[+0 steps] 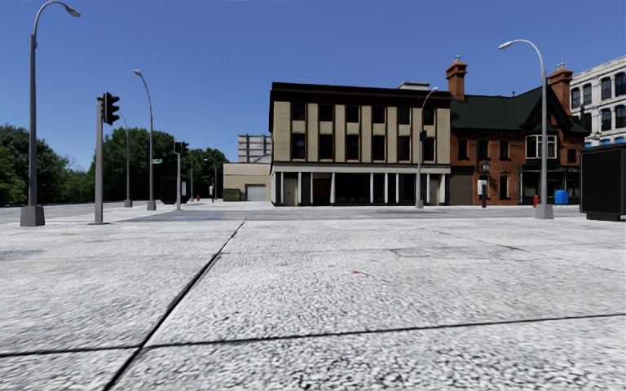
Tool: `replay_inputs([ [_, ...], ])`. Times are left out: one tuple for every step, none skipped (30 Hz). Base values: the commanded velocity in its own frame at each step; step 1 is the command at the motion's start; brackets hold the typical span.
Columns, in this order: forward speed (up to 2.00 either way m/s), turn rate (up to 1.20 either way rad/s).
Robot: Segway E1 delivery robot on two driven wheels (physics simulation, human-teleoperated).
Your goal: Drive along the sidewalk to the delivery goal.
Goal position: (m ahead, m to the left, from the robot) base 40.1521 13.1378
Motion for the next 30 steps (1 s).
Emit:
replay_inputs([
  [0.0, 1.2],
  [0.0, 1.2],
  [0.0, 1.2],
  [0.0, 1.2],
  [0.0, 1.2],
  [0.0, 1.2],
  [0.0, 1.2],
  [0.0, 1.2],
  [0.0, 1.2],
  [0.0, 0.74],
  [0.0, 0.51],
  [0.0, 0.0],
  [0.0, 0.0],
  [0.0, 0.0],
  [0.0, 0.0],
  [0.0, 0.0],
  [0.0, 0.0],
  [0.0, 0.0],
  [0.0, 0.0],
  [1.22, 0.0],
  [1.22, 0.0],
  [2.0, 0.0],
  [2.0, 0.0],
  [2.0, 0.0],
  [2.0, 0.0],
  [2.0, 0.0],
  [2.0, 0.0],
  [2.0, 0.0],
  [2.0, 0.0],
  [2.0, 0.0],
])
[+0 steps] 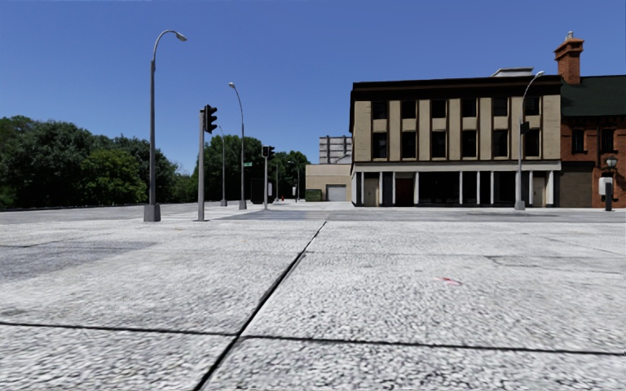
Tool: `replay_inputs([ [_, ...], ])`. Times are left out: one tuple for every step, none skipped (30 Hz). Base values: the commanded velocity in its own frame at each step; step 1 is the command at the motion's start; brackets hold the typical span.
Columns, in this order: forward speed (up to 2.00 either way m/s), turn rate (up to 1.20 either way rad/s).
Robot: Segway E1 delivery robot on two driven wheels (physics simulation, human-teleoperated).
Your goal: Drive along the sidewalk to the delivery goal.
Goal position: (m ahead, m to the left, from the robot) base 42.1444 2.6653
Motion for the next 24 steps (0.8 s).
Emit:
replay_inputs([
  [2.0, 0.0],
  [2.0, 0.0],
  [2.0, 0.0],
  [2.0, 0.0],
  [2.0, 0.01],
  [2.0, 0.53],
  [2.0, 1.2],
  [2.0, 1.2],
  [2.0, 1.2],
  [2.0, 1.2],
  [2.0, 1.2],
  [2.0, 1.2],
  [2.0, 1.2],
  [2.0, 1.2],
  [2.0, 1.2],
  [2.0, 1.2],
  [2.0, 1.2],
  [2.0, 1.07],
  [2.0, 0.81],
  [2.0, 0.69],
  [2.0, 0.58],
  [2.0, 0.58],
  [2.0, 0.46],
  [2.0, 0.31],
])
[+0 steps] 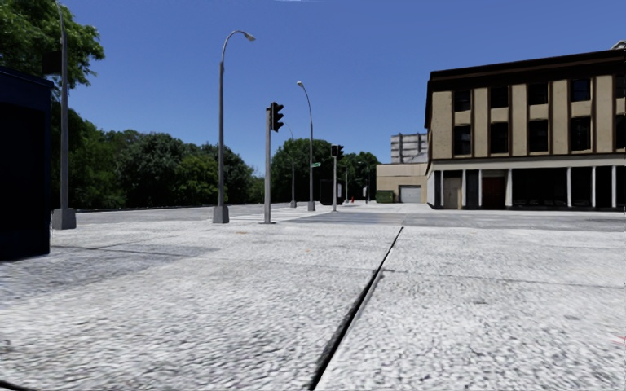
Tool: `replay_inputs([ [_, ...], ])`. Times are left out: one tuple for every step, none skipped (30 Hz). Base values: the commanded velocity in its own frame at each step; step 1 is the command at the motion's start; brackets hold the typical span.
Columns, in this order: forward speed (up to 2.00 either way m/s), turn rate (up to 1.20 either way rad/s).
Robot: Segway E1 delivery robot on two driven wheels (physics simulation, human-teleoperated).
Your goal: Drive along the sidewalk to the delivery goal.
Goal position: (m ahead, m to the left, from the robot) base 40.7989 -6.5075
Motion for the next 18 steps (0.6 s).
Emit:
replay_inputs([
  [2.0, 0.23],
  [2.0, 0.23],
  [2.0, 0.2],
  [2.0, 0.19],
  [2.0, 0.18],
  [2.0, 0.18],
  [2.0, 0.18],
  [2.0, 0.18],
  [2.0, 0.18],
  [2.0, 0.2],
  [2.0, 0.33],
  [2.0, 0.85],
  [2.0, 1.2],
  [2.0, 1.2],
  [2.0, 1.2],
  [2.0, 1.2],
  [2.0, 1.2],
  [2.0, 1.2],
])
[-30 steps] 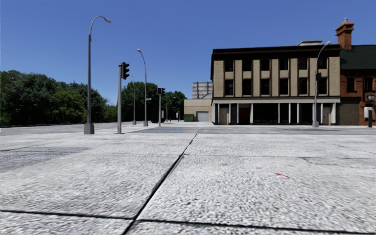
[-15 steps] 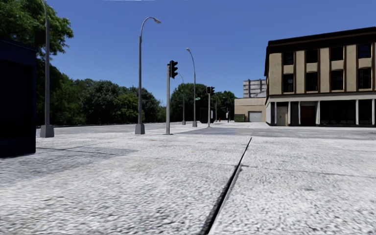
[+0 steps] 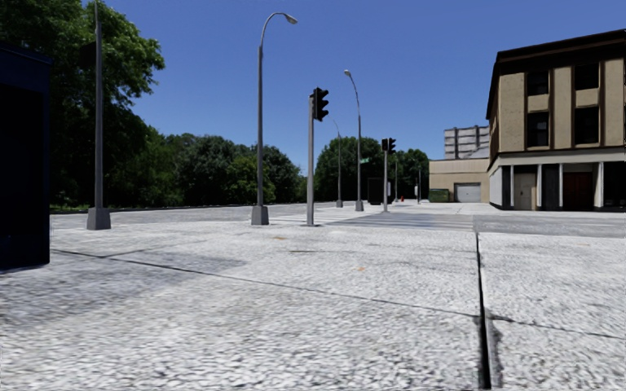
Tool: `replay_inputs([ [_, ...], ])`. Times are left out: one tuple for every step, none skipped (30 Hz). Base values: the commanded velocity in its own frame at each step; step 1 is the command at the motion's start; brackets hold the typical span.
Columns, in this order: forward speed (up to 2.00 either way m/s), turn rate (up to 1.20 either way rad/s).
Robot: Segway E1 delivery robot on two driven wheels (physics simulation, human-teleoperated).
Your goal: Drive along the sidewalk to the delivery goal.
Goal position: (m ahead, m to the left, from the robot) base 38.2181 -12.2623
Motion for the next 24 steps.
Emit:
replay_inputs([
  [2.0, 0.86],
  [2.0, 0.86],
  [2.0, 0.38],
  [2.0, 0.23],
  [2.0, 0.1],
  [2.0, 0.04],
  [2.0, 0.01],
  [2.0, 0.01],
  [2.0, 0.0],
  [2.0, 0.0],
  [2.0, 0.0],
  [2.0, 0.0],
  [2.0, 0.0],
  [2.0, 0.0],
  [2.0, 0.0],
  [2.0, 0.0],
  [2.0, 0.0],
  [2.0, 0.0],
  [2.0, 0.0],
  [2.0, 0.0],
  [2.0, 0.0],
  [2.0, 0.0],
  [2.0, 0.0],
  [2.0, 0.0],
])
